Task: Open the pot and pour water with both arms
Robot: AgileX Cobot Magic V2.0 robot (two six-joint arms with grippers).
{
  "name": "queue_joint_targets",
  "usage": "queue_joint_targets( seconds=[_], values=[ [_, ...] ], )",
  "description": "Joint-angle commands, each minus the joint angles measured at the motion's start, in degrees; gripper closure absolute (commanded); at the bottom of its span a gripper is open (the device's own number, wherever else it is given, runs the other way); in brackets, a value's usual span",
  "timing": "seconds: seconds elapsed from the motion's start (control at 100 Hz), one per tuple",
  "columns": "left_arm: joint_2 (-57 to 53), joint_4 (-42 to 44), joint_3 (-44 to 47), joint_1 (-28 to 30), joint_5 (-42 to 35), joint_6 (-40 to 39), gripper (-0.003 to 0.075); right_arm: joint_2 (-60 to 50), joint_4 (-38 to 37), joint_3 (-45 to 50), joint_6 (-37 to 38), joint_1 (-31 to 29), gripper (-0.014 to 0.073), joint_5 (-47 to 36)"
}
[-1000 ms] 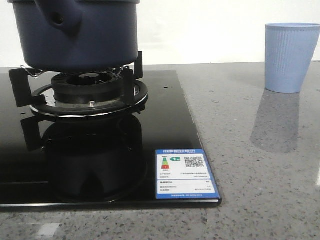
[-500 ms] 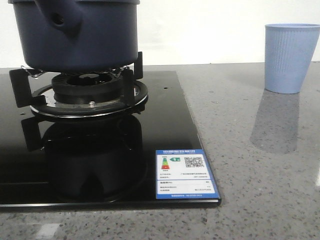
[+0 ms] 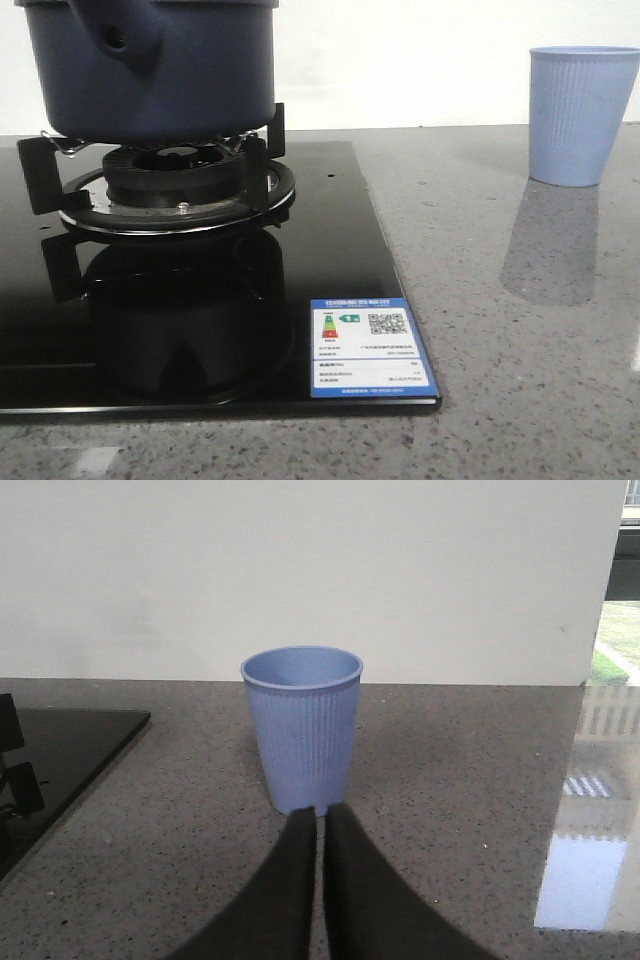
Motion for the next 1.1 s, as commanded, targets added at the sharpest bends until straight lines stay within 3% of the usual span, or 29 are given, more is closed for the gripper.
queue_joint_targets(
  seconds=[0.0,0.74,1.09],
  values=[
    [-1.5,-0.3,2.0,0.1,-4.2,-0.5,0.0739,0.3,0.9,-1.3,-0.3,0.2,0.0631,1.7],
    [-1.5,-0.3,2.0,0.1,-4.2,-0.5,0.0739,0.3,1.0,-1.3,-0.3,0.2,0.0631,1.7],
    [-1.5,-0.3,2.0,0.1,-4.2,-0.5,0.0739,0.5,6.3,-1.3,-0.7,0.2,0.0631,2.6]
  ],
)
